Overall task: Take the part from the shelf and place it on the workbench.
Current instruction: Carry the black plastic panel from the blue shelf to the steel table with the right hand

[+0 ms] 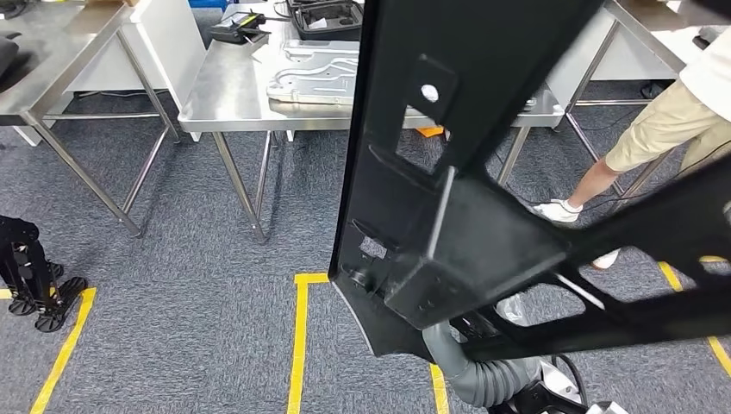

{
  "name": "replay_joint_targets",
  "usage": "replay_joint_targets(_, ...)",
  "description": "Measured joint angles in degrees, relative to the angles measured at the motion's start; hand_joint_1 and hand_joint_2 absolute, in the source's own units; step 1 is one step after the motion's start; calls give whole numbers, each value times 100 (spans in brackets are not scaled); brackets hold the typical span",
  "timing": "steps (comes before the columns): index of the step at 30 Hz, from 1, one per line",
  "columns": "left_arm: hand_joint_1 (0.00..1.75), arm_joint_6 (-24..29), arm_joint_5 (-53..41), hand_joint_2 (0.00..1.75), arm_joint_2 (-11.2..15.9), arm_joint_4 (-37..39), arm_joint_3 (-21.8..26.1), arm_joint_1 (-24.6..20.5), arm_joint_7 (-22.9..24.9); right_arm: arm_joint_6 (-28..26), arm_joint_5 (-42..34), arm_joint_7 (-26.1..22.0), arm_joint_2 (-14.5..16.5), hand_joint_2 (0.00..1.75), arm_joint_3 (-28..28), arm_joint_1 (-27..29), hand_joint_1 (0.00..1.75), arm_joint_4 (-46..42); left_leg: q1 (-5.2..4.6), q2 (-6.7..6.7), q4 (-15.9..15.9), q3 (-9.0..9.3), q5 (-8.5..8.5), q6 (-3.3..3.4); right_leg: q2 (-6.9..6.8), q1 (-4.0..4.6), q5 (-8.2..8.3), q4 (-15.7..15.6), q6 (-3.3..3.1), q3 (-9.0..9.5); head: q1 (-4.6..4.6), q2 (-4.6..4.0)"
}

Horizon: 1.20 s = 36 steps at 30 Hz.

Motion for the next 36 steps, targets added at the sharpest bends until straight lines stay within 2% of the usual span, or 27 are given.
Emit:
replay_joint_targets(1, 0, 0, 0, 175, 0, 0, 0, -1, 0, -2, 1, -1, -1, 175, -1, -3, 175, 0, 1, 0, 0, 5, -3, 5, -5, -2, -63, 115, 10, -59, 1, 0)
replay_joint_targets(3, 0, 0, -1, 175, -1, 1, 1, 7, 0, -8, 2, 0, -2, 175, -1, 3, 175, 0, 8, 8, 3, 40, -42, 15, -19, -39, -329, 891, 61, -544, 2, 0)
replay_joint_targets(4, 0, 0, -2, 175, -2, 1, 1, 12, 0, -10, 2, 1, -2, 175, -1, 9, 175, 0, 15, 10, 4, 71, -73, 9, -27, -63, -347, 1111, 89, -723, 1, 0)
replay_joint_targets(5, 0, 0, -2, 175, -2, 1, 1, 17, 0, -12, 2, 1, -2, 175, 0, 14, 175, 0, 26, 13, 5, 115, -113, -4, -41, -87, -255, 1137, 115, -814, 1, 0)
replay_joint_targets(6, 0, 0, -2, 175, -2, 1, 0, 19, 0, -12, 2, 1, -2, 175, 0, 14, 175, 0, 36, 12, 5, 163, -151, -29, -65, -102, 7, 731, 125, -655, 2, 0)
replay_joint_targets(7, 0, 1, -2, 175, -1, 2, 0, 20, 0, -12, 2, 2, -1, 175, 0, 13, 175, 2, 40, 14, 4, 209, -190, -60, -98, -104, 198, 320, 129, -488, 1, 0)
replay_joint_targets(8, 0, 0, -2, 175, 1, 2, 0, 18, 0, -12, 3, 0, -1, 175, 0, 11, 175, 4, 39, 19, 5, 238, -225, -94, -131, -100, 281, 7, 105, -360, -1, 1)
replay_joint_targets(9, 0, 1, -2, 175, 3, 2, -1, 17, 0, -12, 2, 0, 0, 175, -1, 13, 175, 7, 32, 28, 2, 250, -257, -133, -153, -86, 317, -169, 65, -291, -3, 1)
replay_joint_targets(11, 0, 1, -3, 175, 5, 2, -1, 16, 0, -13, 2, -1, 1, 175, -1, 17, 175, 9, 22, 45, 24, 281, -289, -208, -148, -69, 255, -217, -49, -261, -9, 0)
replay_joint_targets(12, 0, 2, -5, 175, 7, 2, -2, 14, 0, -14, 1, -1, 1, 175, -1, 20, 175, 9, 24, 48, 67, 287, -303, -236, -132, -69, 280, -224, -92, -228, -10, 1)
replay_joint_targets(13, 0, 2, -7, 175, 8, 2, -1, 9, 0, -14, 2, -2, 0, 175, 0, 17, 175, 9, 31, 45, 196, 254, -313, -258, -122, -77, 260, -228, -132, -186, -16, 1)
replay_joint_targets(14, 0, 2, -8, 175, 9, 2, -1, 1, 0, -14, 4, -4, 0, 175, 0, 14, 175, 9, 38, 39, 417, 144, -354, -278, -113, -79, 240, -233, -161, -141, -21, 1)
replay_joint_targets(15, 0, 2, -9, 175, 10, 2, -1, -5, 0, -14, 5, -7, 0, 175, 0, 12, 175, 9, 43, 32, 757, -53, -432, -300, -105, -78, 215, -237, -190, -101, -27, 1)
replay_joint_targets(17, 0, 3, -9, 175, 11, 2, -1, -5, -1, -13, 7, -10, 1, 175, 1, 14, 175, 9, 38, 24, 1530, -567, -700, -334, -84, -57, 149, -237, -229, -40, -33, 0)
replay_joint_targets(18, 0, 4, -9, 175, 14, 2, -1, -1, -2, -13, 6, -10, 1, 175, 2, 17, 175, 9, 31, 22, 1776, -781, -805, -335, -66, -43, 114, -237, -240, -4, -33, 0)
replay_joint_targets(19, 0, 4, -9, 175, 16, 2, -1, 2, -5, -13, 5, -10, 1, 175, 2, 20, 175, 9, 20, 19, 1831, -903, -818, -319, -49, -27, 76, -237, -246, 43, -33, 0)
replay_joint_targets(20, 0, 5, -10, 175, 19, 2, -1, 3, -9, -12, 5, -11, 1, 175, 2, 21, 175, 9, 7, 17, 1679, -921, -712, -292, -29, -16, 37, -237, -248, 99, -33, 0)
replay_joint_targets(23, 0, 3, -16, 175, 20, 2, -2, 8, -19, -12, 5, -21, 1, 175, 2, 20, 175, 10, -60, -6, 586, -612, -10, -163, 12, 7, -93, -243, -235, 276, -33, 0)
replay_joint_targets(25, 0, 1, -20, 175, 19, 2, -3, 12, -23, -11, 5, -28, 1, 175, 2, 16, 175, 12, -108, -40, 196, -482, 171, -79, 37, 10, -149, -236, -189, 334, -34, 0)
replay_joint_targets(27, 0, -3, -24, 175, 11, 2, -5, 14, -26, -10, 4, -34, 1, 175, 2, 17, 175, 12, -106, -54, 129, -405, 157, -16, 52, 13, -151, -192, -131, 358, -36, 0)
replay_joint_targets(29, 0, -2, -29, 175, -4, 2, -5, 8, -28, -10, 5, -39, 3, 175, -1, 16, 175, 11, -69, -49, 74, -279, 174, 32, 28, 20, -212, 38, -77, 297, -28, 1)
replay_joint_targets(30, 0, -1, -32, 175, -11, 2, -5, 3, -28, -10, 5, -41, 3, 175, -2, 11, 175, 11, -48, -48, 57, -220, 164, 45, 13, 17, -308, 296, -48, 166, -22, 1)
replay_joint_targets(33, 0, -3, -37, 175, -13, 2, -6, 9, -28, -10, 5, -45, 4, 175, -4, 22, 175, 11, -25, -43, 46, -129, 72, 56, -13, -42, -723, 1273, 37, -486, -11, 1)
replay_joint_targets(34, 0, -4, -37, 175, -13, 2, -6, 13, -28, -10, 5, -44, 4, 175, -4, 28, 175, 11, -17, -45, 47, -89, 31, 46, -20, -63, -768, 1369, 61, -623, -12, 1)
replay_joint_targets(35, 0, -5, -37, 175, -13, 2, -6, 16, -27, -10, 5, -45, 4, 175, -4, 31, 175, 11, -7, -48, 47, -38, -13, 31, -29, -82, -694, 1268, 83, -663, -12, 1)
replay_joint_targets(36, 0, -6, -37, 175, -13, 2, -6, 18, -26, -10, 8, -45, 3, 175, -4, 32, 175, 11, 6, -51, 47, 27, -63, 9, -43, -101, -489, 970, 103, -605, -11, 0)
